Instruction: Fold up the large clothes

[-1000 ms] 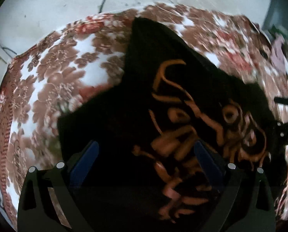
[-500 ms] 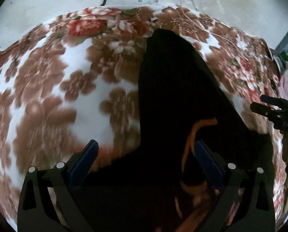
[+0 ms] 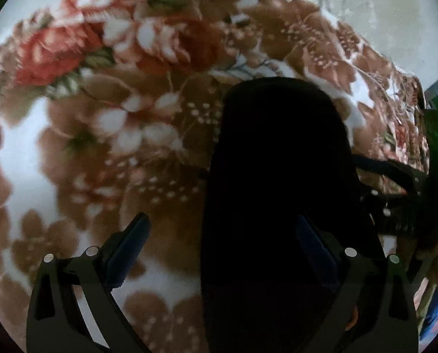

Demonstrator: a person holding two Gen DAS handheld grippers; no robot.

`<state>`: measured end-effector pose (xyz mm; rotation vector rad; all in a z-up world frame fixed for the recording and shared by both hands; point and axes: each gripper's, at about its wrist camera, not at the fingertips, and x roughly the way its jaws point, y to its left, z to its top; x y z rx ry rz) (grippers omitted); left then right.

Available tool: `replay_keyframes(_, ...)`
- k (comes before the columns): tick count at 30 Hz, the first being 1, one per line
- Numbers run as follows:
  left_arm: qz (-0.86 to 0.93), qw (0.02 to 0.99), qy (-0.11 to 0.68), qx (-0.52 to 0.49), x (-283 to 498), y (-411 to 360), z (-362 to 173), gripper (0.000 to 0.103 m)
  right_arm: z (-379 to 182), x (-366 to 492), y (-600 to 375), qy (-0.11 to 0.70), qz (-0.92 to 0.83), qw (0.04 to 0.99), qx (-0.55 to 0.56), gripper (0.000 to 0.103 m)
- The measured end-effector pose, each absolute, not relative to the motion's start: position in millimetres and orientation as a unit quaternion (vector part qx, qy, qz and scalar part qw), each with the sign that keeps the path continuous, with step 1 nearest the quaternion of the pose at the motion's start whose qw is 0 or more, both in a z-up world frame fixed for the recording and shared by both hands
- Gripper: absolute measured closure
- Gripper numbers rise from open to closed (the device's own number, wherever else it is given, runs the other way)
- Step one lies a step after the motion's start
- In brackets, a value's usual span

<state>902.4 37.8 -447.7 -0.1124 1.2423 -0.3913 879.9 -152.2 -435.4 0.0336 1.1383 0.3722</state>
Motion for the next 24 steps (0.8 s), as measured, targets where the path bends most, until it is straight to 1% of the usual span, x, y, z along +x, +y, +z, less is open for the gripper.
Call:
replay_keyframes(1,-0.188,0.789,0.581,-0.058,905,35,-452,0.015,-437,880,-150,0.537,0.186,0.823,0.018,0.059)
replay_keyframes(2,-0.193,0.788,0.581,-0.056,907,32,-455,0.029,-438,880,-148,0.537,0.196,0.82,0.017,0.072)
replay_keyframes(3,-0.198,0.786,0.583,-0.055,906,29,-456,0.041,-438,877,-145,0.537,0.205,0.819,0.01,0.09)
replay_keyframes(4,-0.208,0.783,0.583,-0.063,905,27,-455,0.067,-433,871,-141,0.526,0.205,0.825,-0.012,0.093)
replay_keyframes(6,-0.207,0.791,0.572,-0.067,898,25,-443,0.087,-422,863,-140,0.514,0.208,0.832,-0.023,0.094)
replay_keyframes(8,-0.214,0.799,0.557,-0.07,888,26,-426,0.089,-406,855,-147,0.506,0.206,0.837,-0.008,0.094)
replay_keyframes(16,-0.24,0.825,0.505,-0.079,836,28,-349,0.09,-321,799,-151,0.465,0.243,0.851,0.009,0.095)
replay_keyframes(20,-0.257,0.841,0.471,-0.065,786,29,-306,0.09,-285,759,-152,0.449,0.263,0.854,0.023,0.095)
replay_keyframes(24,-0.269,0.849,0.451,-0.06,737,34,-275,0.09,-259,710,-152,0.429,0.282,0.858,0.003,0.095)
